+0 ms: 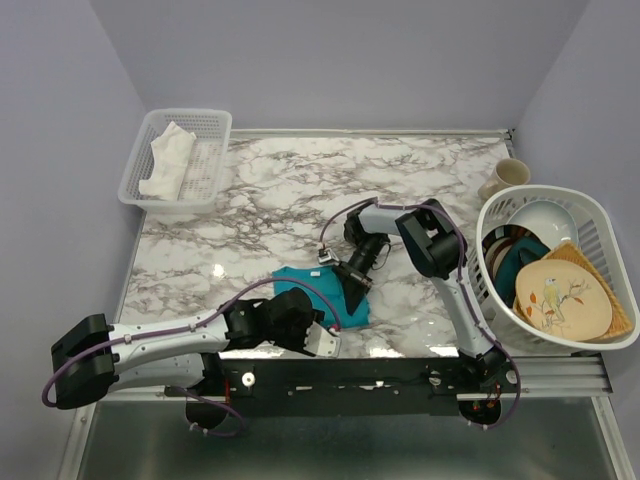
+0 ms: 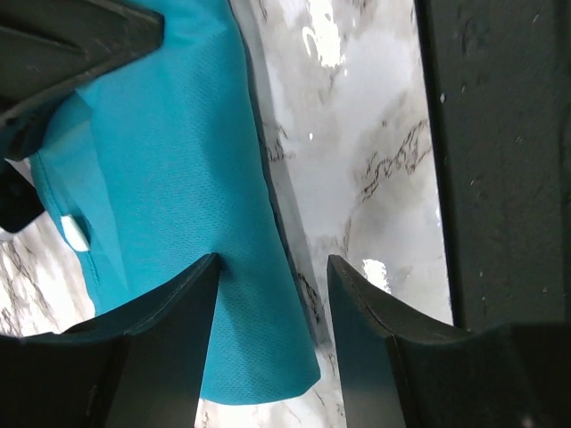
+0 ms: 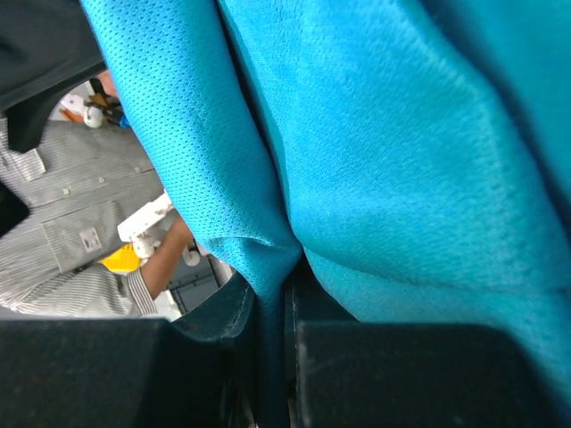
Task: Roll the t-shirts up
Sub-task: Roll the T-shirt to the center of the board.
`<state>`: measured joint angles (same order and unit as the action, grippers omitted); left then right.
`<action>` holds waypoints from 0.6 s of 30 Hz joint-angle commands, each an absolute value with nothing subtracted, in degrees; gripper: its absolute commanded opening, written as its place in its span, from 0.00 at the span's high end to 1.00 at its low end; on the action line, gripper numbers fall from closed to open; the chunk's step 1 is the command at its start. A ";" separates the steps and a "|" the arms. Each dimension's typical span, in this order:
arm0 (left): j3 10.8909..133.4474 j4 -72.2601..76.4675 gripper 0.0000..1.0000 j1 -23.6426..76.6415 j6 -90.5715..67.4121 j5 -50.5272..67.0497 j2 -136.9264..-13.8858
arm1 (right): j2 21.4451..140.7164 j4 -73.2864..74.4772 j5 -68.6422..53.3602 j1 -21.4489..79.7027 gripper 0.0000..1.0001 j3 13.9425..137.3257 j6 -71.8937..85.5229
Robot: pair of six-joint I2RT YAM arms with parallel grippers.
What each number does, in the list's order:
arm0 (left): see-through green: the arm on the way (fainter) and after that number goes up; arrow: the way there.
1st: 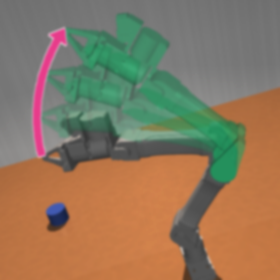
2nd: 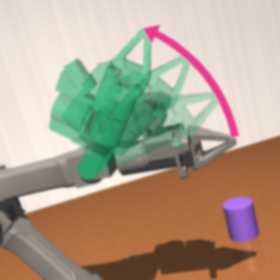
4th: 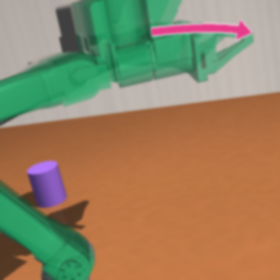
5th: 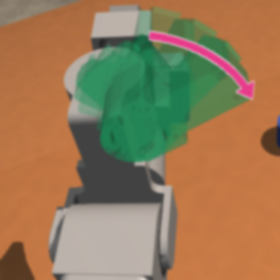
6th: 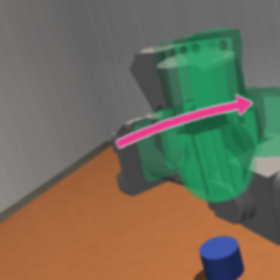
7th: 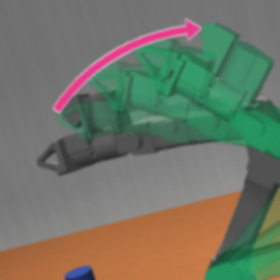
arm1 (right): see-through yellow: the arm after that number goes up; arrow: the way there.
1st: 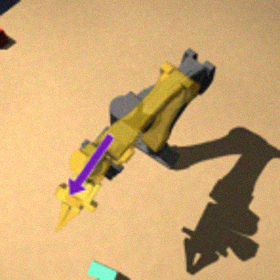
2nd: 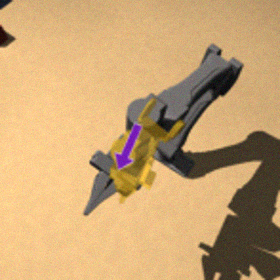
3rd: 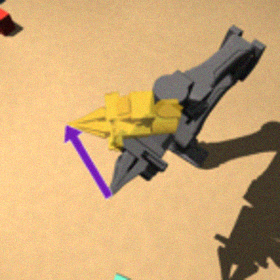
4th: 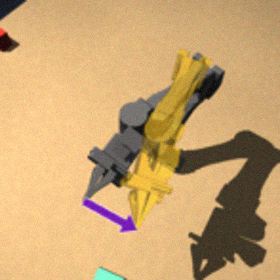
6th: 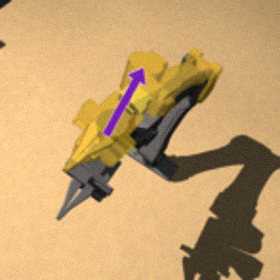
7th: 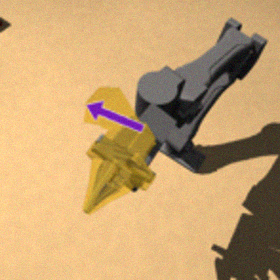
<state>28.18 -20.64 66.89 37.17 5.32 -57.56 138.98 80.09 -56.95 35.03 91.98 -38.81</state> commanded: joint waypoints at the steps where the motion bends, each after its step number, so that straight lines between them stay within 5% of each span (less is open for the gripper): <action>1: 25.22 -19.77 0.40 67.15 39.81 -1.13 -57.57 | 146.07 72.07 -51.15 34.45 0.96 90.53 -28.30; 8: 21.89 -19.17 0.43 66.71 46.31 -7.29 -57.92 | 146.95 73.04 -52.03 33.75 0.96 91.49 -28.74; 18: 23.89 -22.32 0.87 58.63 46.24 -2.20 -62.65 | 146.51 71.81 -51.59 33.66 0.89 90.97 -27.95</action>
